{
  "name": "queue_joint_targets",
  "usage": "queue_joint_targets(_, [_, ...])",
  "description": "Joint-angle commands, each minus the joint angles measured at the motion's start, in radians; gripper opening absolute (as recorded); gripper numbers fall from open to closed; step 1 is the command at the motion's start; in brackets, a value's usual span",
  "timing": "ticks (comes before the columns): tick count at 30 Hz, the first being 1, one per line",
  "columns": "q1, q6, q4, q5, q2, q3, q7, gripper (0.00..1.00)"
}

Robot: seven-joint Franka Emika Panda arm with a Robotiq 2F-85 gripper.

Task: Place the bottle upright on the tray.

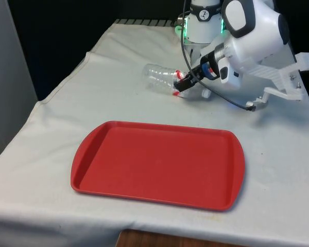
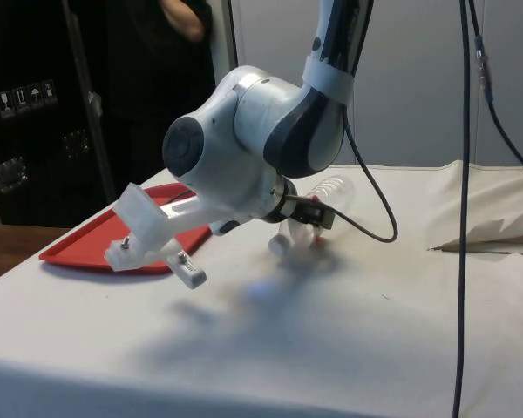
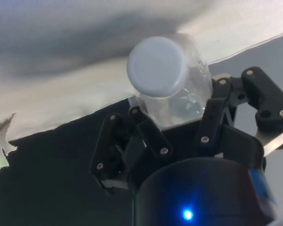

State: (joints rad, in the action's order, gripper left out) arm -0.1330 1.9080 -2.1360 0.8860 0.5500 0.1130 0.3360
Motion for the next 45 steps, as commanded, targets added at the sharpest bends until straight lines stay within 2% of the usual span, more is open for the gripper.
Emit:
queue_joint_targets(1, [0.0, 0.008, 0.002, 0.003, 0.001, 0.0, -0.006, 0.15])
queue_joint_targets(9, [0.003, -0.011, -0.001, -0.006, -0.041, 0.002, 0.002, 0.14])
queue_joint_targets(10, [0.001, -0.012, 0.005, -0.001, -0.028, 0.0, 0.0, 0.14])
queue_joint_targets(15, [0.005, -0.015, -0.007, -0.008, -0.07, 0.002, 0.002, 0.14])
queue_joint_targets(19, [0.003, -0.02, -0.003, -0.003, -0.073, 0.0, 0.0, 0.14])
queue_joint_targets(28, [0.005, -0.03, -0.007, -0.017, -0.13, 0.002, 0.004, 0.14])
queue_joint_targets(29, [0.003, -0.03, -0.003, -0.01, -0.118, 0.0, 0.0, 0.14])
queue_joint_targets(45, [0.004, -0.046, -0.014, -0.029, -0.206, 0.002, 0.005, 0.14])
